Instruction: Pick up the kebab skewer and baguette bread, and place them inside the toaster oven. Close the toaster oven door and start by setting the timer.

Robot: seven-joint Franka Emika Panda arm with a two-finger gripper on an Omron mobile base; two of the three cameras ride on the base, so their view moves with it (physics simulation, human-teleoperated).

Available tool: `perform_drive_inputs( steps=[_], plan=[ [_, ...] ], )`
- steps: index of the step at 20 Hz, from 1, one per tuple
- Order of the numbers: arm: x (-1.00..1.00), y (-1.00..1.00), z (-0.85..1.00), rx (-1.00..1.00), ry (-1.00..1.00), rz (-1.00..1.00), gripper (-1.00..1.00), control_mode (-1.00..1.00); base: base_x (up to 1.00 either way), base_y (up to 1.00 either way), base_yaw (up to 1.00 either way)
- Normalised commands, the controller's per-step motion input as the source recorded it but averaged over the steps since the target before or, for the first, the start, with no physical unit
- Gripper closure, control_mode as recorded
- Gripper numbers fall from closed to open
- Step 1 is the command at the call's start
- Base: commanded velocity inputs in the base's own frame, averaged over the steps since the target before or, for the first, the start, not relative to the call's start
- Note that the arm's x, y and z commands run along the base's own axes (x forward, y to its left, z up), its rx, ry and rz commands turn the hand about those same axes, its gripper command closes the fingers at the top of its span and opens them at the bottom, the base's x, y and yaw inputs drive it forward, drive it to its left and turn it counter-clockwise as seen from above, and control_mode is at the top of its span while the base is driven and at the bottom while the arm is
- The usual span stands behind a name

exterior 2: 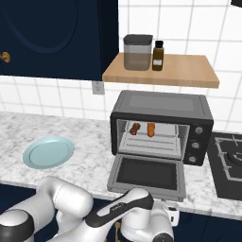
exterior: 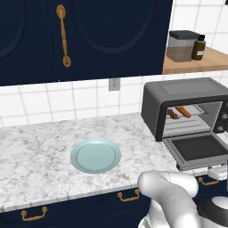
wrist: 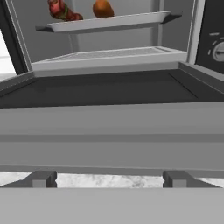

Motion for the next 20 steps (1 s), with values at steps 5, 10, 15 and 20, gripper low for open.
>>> perform_drive_inputs(
  steps=[5, 10, 15, 20],
  plan=[
    [0.04, 0.00, -0.10, 0.00, 0.00, 0.00, -1.00, -1.00, 0.00, 0.00, 0.00],
    [0.23, 0.00, 0.00, 0.00, 0.00, 0.00, -1.00, -1.00, 0.00, 0.00, 0.00],
    [0.17, 0.00, 0.00, 0.00, 0.00, 0.00, -1.00, -1.00, 0.00, 0.00, 0.00],
    [0.00, 0.00, 0.09, 0.00, 0.00, -0.01, -1.00, -1.00, 0.00, 0.00, 0.00]
  ],
)
